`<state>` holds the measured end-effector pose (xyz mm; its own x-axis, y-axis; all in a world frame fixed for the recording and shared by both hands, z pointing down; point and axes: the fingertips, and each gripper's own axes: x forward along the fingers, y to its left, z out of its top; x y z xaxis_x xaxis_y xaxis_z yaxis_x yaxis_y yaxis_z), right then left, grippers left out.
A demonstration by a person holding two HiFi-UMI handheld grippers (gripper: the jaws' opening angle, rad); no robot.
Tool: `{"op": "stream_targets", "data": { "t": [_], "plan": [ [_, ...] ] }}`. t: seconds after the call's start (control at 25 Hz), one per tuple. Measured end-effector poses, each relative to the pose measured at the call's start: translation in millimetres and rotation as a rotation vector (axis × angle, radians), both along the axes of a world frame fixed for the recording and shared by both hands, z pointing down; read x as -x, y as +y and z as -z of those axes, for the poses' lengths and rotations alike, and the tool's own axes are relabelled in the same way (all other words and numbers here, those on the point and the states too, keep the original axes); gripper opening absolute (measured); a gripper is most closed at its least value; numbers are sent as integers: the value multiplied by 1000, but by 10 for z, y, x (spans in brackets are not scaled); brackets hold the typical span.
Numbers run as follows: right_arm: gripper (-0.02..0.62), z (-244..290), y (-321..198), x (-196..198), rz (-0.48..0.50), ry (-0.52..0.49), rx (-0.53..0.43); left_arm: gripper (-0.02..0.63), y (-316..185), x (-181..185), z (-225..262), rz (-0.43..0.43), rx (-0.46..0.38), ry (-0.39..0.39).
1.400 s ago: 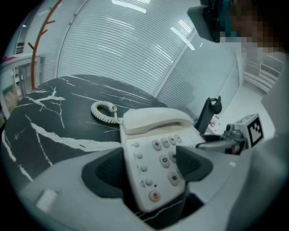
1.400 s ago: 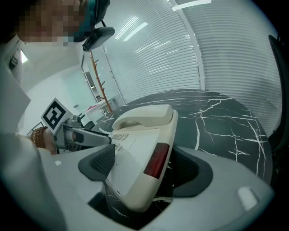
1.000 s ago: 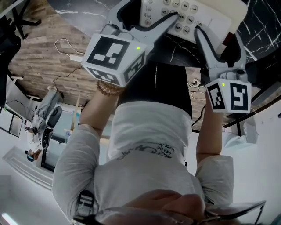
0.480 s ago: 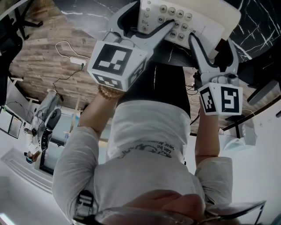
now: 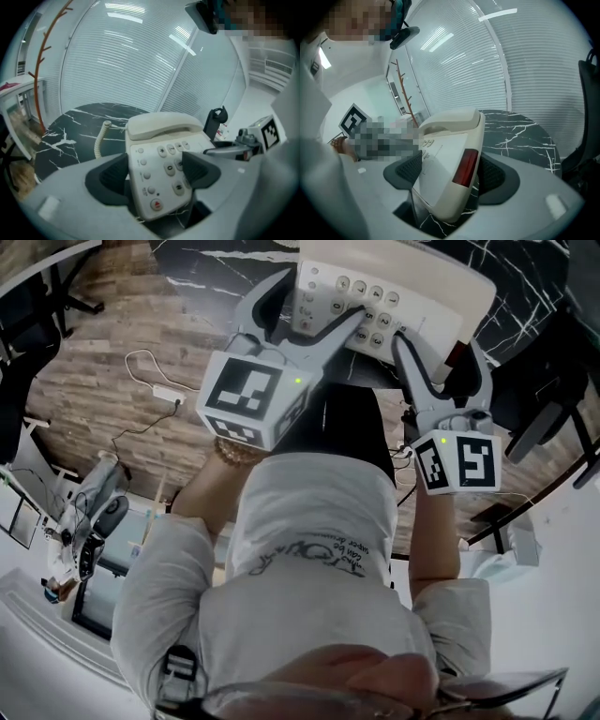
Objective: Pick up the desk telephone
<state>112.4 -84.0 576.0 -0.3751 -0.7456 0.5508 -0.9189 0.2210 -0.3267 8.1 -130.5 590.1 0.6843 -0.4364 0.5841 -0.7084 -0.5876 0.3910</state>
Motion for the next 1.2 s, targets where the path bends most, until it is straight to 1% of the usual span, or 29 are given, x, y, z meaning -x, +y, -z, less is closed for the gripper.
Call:
{"op": "stream_targets", "data": {
  "t": [0.6, 0.76, 1.04, 1.2],
  "plan": [
    [357, 1539, -126, -51, -25, -4, -140, 365, -152, -41, 1607, 27, -141, 22],
    [357, 1913, -132, -48, -19, 3, -182, 365, -153, -26, 1973, 39, -168, 28],
    [357, 2460, -161, -22, -29, -2, -246, 365, -210, -11, 2577, 56, -239, 49],
    [356, 2802, -121, -54, -37, 11, -310, 365, -162, -37, 2917, 69, -290, 74]
  ]
}}
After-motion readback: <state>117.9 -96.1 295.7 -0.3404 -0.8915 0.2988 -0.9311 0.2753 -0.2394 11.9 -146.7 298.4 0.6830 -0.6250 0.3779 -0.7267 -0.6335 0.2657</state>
